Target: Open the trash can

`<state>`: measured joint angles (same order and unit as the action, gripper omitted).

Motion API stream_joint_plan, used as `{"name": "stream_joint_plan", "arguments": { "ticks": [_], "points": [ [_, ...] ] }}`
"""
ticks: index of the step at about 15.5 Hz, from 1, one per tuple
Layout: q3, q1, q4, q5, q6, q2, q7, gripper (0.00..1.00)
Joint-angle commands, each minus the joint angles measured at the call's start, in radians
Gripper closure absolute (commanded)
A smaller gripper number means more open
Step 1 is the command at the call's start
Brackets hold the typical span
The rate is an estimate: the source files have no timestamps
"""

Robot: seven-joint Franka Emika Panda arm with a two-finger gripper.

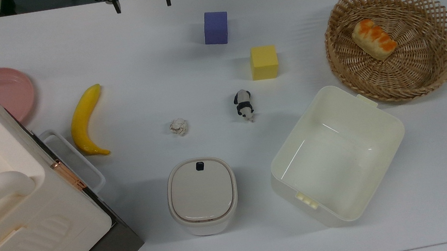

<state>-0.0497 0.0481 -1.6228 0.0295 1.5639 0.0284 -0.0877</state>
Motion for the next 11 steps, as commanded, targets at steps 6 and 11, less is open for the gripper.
{"name": "stream_joint_plan", "arguments": {
  "ticks": [6, 11],
  "points": [
    [-0.013, 0.010, 0.018, -0.011, -0.036, 0.002, -0.099, 0.00],
    [-0.006, 0.007, 0.040, -0.048, -0.079, -0.004, -0.098, 0.00]
  ]
}}
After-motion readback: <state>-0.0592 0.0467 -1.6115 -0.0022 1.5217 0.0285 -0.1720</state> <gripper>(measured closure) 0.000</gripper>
